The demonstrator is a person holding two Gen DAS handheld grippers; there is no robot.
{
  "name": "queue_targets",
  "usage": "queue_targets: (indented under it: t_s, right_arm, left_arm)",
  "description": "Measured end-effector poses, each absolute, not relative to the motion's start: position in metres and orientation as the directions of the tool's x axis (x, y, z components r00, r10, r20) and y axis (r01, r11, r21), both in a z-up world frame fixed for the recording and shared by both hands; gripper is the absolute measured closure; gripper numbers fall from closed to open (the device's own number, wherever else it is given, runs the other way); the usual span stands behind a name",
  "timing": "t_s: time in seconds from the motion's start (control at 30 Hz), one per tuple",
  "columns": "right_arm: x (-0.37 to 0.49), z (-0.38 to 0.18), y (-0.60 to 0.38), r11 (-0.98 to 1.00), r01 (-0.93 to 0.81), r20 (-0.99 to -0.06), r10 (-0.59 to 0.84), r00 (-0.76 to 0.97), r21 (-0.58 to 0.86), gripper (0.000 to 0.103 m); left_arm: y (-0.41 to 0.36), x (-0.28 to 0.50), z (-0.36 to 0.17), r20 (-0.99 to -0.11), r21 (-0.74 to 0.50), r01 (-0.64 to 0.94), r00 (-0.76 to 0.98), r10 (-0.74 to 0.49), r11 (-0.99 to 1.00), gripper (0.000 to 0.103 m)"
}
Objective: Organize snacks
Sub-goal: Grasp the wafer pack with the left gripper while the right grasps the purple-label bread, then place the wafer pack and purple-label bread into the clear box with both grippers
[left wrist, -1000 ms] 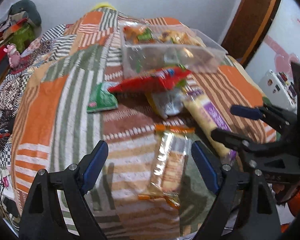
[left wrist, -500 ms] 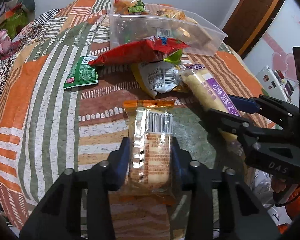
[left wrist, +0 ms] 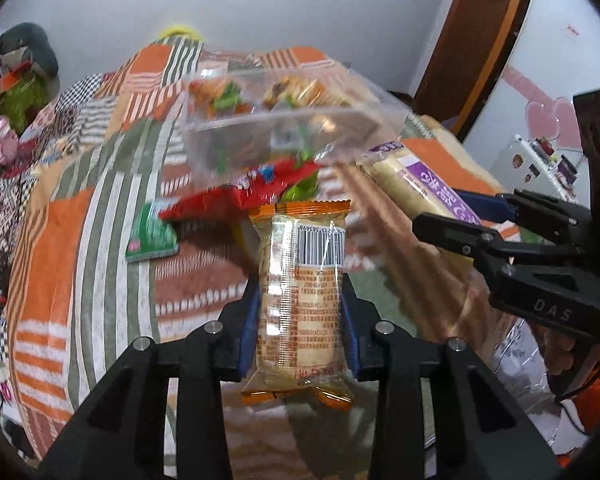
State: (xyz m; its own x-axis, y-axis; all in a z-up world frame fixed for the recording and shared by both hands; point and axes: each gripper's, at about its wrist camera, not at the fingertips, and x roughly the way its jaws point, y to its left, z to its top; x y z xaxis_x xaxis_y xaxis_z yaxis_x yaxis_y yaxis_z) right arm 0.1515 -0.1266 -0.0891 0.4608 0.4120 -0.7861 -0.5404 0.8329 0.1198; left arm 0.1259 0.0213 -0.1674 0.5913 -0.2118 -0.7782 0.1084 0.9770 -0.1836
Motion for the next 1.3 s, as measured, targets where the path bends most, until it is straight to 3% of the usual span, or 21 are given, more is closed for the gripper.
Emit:
queue_targets:
  t_s: [0.67,1.3]
  right_arm:
    - [0.214,-0.04,-0.154,0.892,-0.444,-0.681,0.379,0.626,0.088,0.061]
    - [0.307,-0.075,-0.136,0.905,-0.414,-0.72,0.35,0.599,0.096,0.061]
  left_arm:
    - [0.015,0.219,-0.091,-0.648,-0.175,0.14,0.729,-0.221,0.975,0.068]
    - [0.027,0.334,-0.128,-0.706,-0.15,0.091,0.687,-0.171,0.984,0.068]
